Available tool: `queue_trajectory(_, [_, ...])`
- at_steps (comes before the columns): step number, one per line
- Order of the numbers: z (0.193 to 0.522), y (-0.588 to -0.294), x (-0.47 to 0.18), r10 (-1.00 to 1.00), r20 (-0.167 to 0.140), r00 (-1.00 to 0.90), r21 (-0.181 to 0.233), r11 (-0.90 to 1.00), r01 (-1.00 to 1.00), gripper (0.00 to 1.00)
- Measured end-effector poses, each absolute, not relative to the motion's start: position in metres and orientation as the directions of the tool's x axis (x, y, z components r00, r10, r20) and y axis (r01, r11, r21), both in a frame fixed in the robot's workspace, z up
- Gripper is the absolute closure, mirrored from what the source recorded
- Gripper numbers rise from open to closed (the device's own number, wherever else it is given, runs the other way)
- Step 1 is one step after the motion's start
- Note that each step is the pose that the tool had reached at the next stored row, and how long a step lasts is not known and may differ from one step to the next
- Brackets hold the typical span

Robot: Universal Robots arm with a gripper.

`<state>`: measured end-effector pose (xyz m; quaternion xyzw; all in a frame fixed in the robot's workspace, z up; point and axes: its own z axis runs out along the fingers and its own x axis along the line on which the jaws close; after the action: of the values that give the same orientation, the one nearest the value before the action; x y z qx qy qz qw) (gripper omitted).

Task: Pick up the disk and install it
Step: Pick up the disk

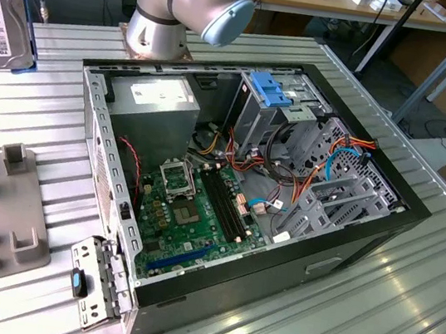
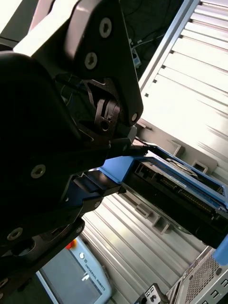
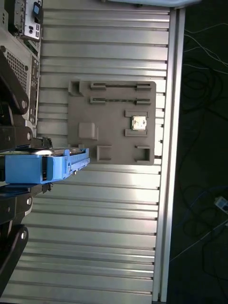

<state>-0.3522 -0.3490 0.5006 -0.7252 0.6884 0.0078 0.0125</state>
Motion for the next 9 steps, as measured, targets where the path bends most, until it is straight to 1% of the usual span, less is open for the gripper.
queue_trajectory(9, [0.501, -0.349, -0.334, -0.998, -0.028, 0.052, -0.007, -0.052, -0.999, 0.64])
